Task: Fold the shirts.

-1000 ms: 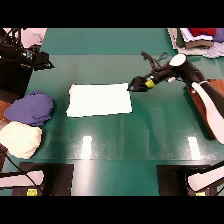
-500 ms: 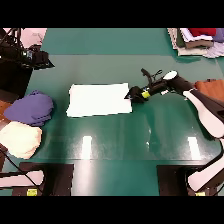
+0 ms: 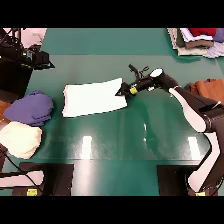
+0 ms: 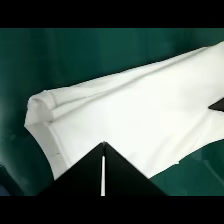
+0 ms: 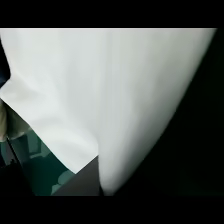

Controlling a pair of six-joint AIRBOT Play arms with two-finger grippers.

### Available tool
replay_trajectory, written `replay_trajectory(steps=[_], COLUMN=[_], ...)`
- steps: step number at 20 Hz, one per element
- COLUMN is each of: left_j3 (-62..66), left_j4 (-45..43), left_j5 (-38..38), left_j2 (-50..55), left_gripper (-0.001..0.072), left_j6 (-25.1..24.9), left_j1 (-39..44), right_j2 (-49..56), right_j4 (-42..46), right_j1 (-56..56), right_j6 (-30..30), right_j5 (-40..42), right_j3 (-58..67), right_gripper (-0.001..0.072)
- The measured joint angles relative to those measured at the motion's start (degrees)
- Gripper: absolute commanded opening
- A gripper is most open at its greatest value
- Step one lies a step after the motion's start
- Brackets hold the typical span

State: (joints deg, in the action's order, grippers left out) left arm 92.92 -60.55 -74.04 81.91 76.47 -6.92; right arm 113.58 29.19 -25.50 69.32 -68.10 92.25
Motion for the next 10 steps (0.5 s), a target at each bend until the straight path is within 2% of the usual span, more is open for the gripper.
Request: replay_trajectory(steps=[4,10], left_j3=[0.0,0.0], left_j4=[-0.46,-0.9], left_j5=[-0.79,1.88], left_j2=[0.0,0.0], left_gripper=[0.0023,0.0023], left_j6=[-0.7,-1.73], left_j1=[4.46,14.91], right_j2=[-6.51,-20.28], right_j4=[4.35,14.64], right_j1=[6.75,26.4], right_j6=[0.87,4.35], right_j5=[-2.4,-4.96], right_j3=[1.33,1.79], right_gripper=[0.0015,0.0015])
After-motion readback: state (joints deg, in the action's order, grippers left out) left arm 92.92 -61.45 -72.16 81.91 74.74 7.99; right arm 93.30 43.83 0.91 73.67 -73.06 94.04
